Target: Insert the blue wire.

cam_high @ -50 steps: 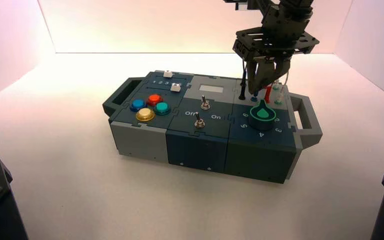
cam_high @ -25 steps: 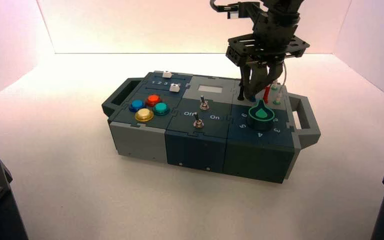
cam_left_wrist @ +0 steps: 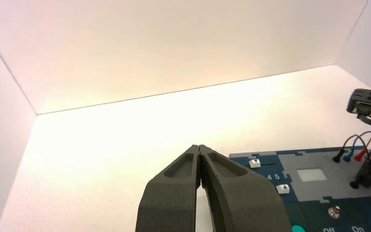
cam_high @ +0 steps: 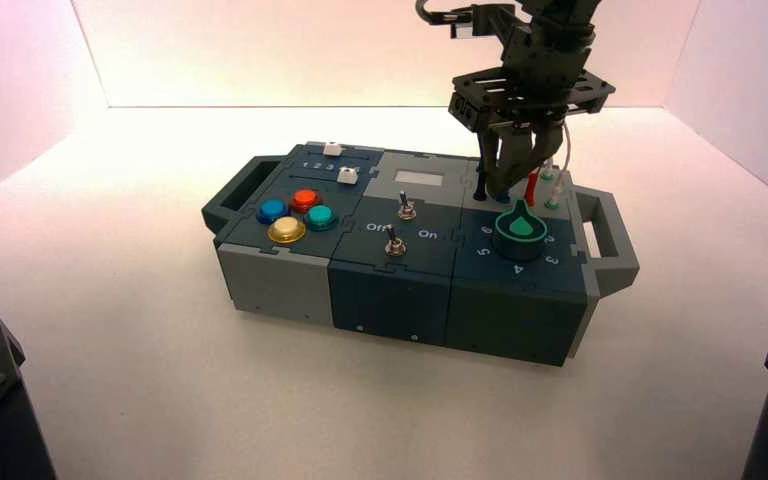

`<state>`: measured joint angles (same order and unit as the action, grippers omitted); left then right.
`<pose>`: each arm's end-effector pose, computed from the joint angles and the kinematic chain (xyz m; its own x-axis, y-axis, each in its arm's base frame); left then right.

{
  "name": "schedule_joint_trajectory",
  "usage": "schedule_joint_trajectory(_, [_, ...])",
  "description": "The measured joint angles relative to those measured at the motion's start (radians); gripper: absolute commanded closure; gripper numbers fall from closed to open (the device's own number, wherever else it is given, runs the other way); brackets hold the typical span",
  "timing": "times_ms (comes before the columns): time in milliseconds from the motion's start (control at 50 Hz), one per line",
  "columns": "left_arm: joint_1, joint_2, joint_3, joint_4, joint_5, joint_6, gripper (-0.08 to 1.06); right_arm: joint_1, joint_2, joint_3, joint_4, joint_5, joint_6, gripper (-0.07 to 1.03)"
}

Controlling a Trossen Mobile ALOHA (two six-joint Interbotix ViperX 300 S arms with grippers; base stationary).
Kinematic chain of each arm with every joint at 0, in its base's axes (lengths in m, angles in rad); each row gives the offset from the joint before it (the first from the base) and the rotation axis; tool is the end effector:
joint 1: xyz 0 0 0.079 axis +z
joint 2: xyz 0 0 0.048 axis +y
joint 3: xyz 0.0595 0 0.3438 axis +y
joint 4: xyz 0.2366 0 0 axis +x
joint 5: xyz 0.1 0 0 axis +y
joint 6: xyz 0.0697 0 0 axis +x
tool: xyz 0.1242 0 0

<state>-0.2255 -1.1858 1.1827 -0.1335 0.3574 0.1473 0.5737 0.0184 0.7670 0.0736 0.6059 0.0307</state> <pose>0.2145 -0.0585 0.2456 0.9037 -0.2551 -0.3438 0.2733 0.9619 0.0048 0.2800 0.1906 0.0411 0.1281 0.1327 -0.9828 -0.4710 0.8802 0.0574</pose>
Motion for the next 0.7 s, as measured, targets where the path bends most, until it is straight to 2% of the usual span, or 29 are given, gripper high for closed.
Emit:
schedule_joint_trajectory(220, [0.005,0.000,0.000,0.000,0.002,0.002,1.01,0.006,-0.043,0.012,-0.002,0.015,-0.005,0.75])
schedule_joint_trajectory(240, [0.003,-0.002,0.000,-0.002,0.002,0.002,1.01,0.009,-0.058,0.014,-0.002,0.021,-0.005,0.68])
schedule_joint_trajectory(260, [0.003,-0.002,0.000,0.000,0.002,0.002,1.01,0.011,-0.058,0.012,0.000,0.021,-0.005,0.65])
schedule_joint_trajectory(320, [0.005,-0.003,0.000,0.000,0.002,0.002,1.01,0.012,-0.075,0.012,-0.006,0.028,-0.003,0.61])
schedule_joint_trajectory(580, [0.005,-0.028,0.006,0.000,0.005,0.002,1.01,0.025,-0.110,0.011,-0.028,0.075,0.002,0.61])
schedule_joint_trajectory(700, [0.005,-0.037,0.006,0.002,0.005,0.002,1.01,0.029,-0.140,0.011,-0.031,0.146,0.006,0.61])
